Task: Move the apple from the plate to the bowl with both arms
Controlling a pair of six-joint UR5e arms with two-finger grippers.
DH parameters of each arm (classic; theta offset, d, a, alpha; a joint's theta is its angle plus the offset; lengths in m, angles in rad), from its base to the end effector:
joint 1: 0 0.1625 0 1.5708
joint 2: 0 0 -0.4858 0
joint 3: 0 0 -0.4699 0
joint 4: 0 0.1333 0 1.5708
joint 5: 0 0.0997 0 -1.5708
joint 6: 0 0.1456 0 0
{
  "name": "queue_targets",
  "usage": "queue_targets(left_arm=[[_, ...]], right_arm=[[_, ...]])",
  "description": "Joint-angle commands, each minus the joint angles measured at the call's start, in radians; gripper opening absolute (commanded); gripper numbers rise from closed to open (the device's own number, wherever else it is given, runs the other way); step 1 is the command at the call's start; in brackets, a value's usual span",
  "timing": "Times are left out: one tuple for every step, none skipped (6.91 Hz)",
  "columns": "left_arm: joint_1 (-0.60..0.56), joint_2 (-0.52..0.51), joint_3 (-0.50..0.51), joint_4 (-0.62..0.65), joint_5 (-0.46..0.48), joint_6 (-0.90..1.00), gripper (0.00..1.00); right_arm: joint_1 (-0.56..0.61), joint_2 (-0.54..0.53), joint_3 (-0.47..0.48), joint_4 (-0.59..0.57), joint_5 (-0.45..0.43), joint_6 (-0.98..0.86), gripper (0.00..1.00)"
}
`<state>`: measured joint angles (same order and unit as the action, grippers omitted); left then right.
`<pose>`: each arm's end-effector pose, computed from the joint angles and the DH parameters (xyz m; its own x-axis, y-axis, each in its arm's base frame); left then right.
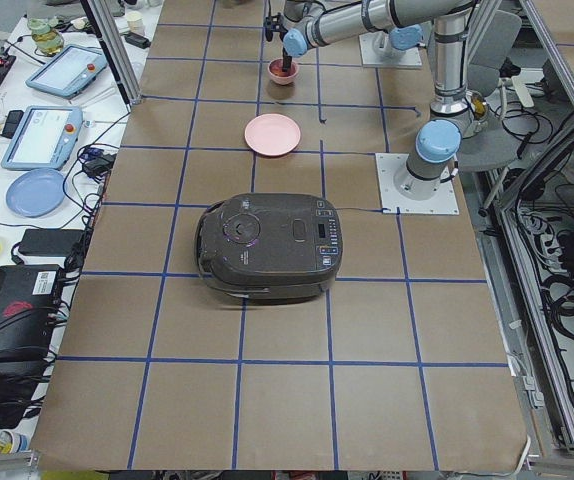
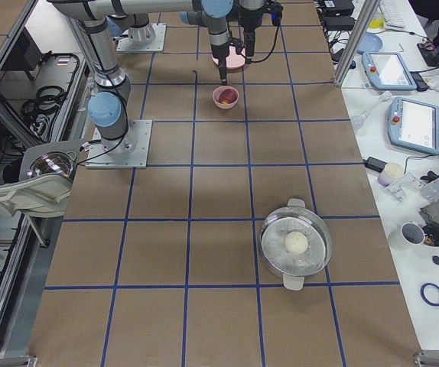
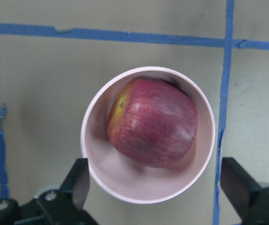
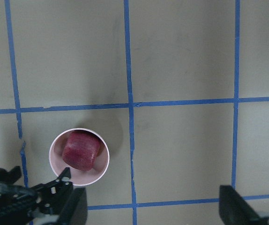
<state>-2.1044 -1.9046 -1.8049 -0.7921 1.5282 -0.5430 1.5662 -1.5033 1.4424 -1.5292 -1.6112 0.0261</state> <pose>-0.4676 -0.5173 0.2474 -0.9896 0.0066 0.1438 -0.0163 0.9874 -0.1576 0.1246 -0.6049 0.5323 -0.9987 0.0315 0.0399 0.0307 0.9993 -0.0203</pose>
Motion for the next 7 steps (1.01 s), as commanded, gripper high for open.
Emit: queue_targets(left_arm=[[0.163, 0.157, -0.014, -0.140, 0.018, 0.121, 1.00], [0.252, 0.223, -0.013, -0.267, 0.024, 0.221, 1.00], [0.359, 0.301, -0.005, -0.391, 0.027, 0.298, 1.00], [0.456, 0.358, 0.045, -0.483, 0.029, 0.389, 1.00], [0.519, 0.381, 0.149, -0.682, 0.064, 0.408, 1.00], [0.552, 0.384, 0.226, -0.755, 0.078, 0.414, 1.00], [0.567, 0.371, 0.251, -0.750, 0.070, 0.416, 1.00]], right_arm=[[0.001, 0.000, 0.000, 0.000, -0.001, 0.000, 1.00], [0.002, 0.000, 0.000, 0.000, 0.000, 0.000, 1.00], [0.002, 0.000, 0.000, 0.000, 0.000, 0.000, 1.00], [0.000, 0.000, -0.002, 0.000, -0.001, 0.000, 1.00], [0.000, 0.000, -0.003, 0.000, 0.002, 0.000, 1.00], [0.000, -0.001, -0.005, -0.002, 0.007, 0.000, 1.00], [0.000, -0.001, -0.005, -0.006, 0.010, 0.000, 1.00]])
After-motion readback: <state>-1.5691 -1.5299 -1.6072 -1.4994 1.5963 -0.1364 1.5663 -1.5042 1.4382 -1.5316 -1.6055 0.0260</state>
